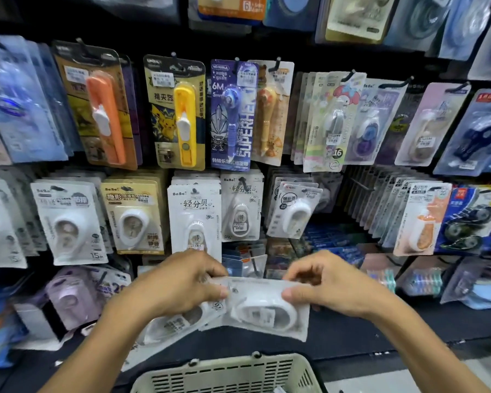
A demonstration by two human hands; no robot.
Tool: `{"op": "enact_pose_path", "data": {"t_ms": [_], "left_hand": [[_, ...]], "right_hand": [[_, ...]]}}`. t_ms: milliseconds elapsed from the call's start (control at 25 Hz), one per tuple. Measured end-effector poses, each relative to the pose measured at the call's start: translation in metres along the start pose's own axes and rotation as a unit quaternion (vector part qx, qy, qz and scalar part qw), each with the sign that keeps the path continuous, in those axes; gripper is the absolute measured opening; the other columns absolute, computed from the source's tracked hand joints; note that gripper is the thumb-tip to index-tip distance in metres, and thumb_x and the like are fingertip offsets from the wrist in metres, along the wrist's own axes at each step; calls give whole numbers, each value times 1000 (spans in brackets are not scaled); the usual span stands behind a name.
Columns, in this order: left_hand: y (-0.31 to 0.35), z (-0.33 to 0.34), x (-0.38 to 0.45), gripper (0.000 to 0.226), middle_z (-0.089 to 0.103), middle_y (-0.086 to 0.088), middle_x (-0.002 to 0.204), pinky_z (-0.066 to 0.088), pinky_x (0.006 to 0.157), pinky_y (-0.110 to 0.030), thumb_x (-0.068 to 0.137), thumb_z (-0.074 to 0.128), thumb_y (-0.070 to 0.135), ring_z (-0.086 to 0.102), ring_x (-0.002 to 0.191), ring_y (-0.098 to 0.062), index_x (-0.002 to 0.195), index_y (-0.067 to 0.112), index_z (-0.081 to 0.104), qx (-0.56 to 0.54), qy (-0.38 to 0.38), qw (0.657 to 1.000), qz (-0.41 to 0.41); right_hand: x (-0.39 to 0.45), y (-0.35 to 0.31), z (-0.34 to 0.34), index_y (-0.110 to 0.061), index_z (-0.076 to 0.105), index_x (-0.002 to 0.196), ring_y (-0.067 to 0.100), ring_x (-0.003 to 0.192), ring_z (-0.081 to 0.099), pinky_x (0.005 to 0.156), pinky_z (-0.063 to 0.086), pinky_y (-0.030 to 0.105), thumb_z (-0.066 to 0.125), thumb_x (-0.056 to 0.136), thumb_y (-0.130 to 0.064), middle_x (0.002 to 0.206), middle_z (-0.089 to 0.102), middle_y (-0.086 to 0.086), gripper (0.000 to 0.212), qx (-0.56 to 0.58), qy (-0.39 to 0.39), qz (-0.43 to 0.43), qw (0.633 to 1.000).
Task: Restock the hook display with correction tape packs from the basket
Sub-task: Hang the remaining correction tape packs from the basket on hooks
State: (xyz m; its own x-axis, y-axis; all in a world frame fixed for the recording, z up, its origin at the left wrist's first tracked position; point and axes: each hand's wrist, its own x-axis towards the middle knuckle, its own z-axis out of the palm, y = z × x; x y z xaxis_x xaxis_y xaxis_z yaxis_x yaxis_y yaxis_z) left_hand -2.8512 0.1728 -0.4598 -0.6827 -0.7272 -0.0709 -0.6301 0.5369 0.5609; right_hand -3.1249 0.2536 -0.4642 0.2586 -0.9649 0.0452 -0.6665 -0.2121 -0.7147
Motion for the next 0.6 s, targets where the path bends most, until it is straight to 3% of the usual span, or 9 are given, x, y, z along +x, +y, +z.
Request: {"op": "enact_pose_path", "data": {"t_ms": [80, 160, 240, 320, 440, 520, 600], "left_hand": [[-2, -2, 1, 13, 73, 17, 82, 56, 70, -26, 89, 71, 43, 71, 74, -4, 79, 37, 74, -43, 43, 998, 0], [-6, -7, 4, 14, 77, 17, 89, 55, 76, -19, 88, 67, 44, 72, 82, 2, 87, 35, 78, -146, 146, 979, 2], [-9, -15, 5, 11, 75, 29, 90, 50, 78, -12, 88, 66, 43, 68, 88, 12, 87, 39, 77, -229, 267, 936, 8], [-14, -22, 3, 17, 73, 33, 95, 51, 84, -19, 81, 66, 53, 66, 93, 14, 87, 40, 77, -303, 348, 887, 0], [-22, -26, 4, 21, 78, 19, 97, 55, 94, -39, 80, 68, 55, 73, 98, -5, 86, 39, 80, -404, 403, 821, -19], [-23, -28, 4, 13, 80, 8, 94, 56, 95, -48, 87, 71, 44, 75, 95, -18, 85, 37, 81, -451, 415, 789, -34], [-22, -29, 3, 12, 81, 3, 91, 58, 90, -46, 88, 71, 42, 76, 86, -19, 85, 37, 81, -465, 417, 780, -40]], "right_hand": [[3, 1, 6, -22, 65, 74, 1, 50, 52, 51, 41, 20, 74, 91, -22, 62, 60, -8, 19, -35, 35, 12, 999], [6, 2, 2, -21, 56, 68, 12, 42, 53, 41, 41, 23, 71, 94, -14, 56, 57, -3, 30, 95, 146, 51, 983], [6, 3, 3, -18, 53, 68, 18, 40, 52, 36, 39, 24, 70, 93, -11, 57, 55, 9, 31, 226, 210, 88, 947], [8, 0, 18, -14, 50, 71, 18, 39, 52, 36, 40, 25, 68, 92, -14, 57, 56, 11, 28, 332, 225, 121, 908], [18, -2, 37, -14, 45, 70, 15, 38, 53, 35, 44, 27, 62, 97, -11, 55, 58, 5, 32, 445, 283, 160, 834], [21, -5, 41, -13, 44, 72, 14, 38, 56, 37, 49, 27, 60, 99, -10, 53, 61, 4, 32, 452, 312, 178, 816], [23, -7, 47, -12, 46, 74, 16, 39, 59, 38, 52, 28, 62, 99, -10, 55, 64, 6, 29, 453, 333, 183, 806]]}}
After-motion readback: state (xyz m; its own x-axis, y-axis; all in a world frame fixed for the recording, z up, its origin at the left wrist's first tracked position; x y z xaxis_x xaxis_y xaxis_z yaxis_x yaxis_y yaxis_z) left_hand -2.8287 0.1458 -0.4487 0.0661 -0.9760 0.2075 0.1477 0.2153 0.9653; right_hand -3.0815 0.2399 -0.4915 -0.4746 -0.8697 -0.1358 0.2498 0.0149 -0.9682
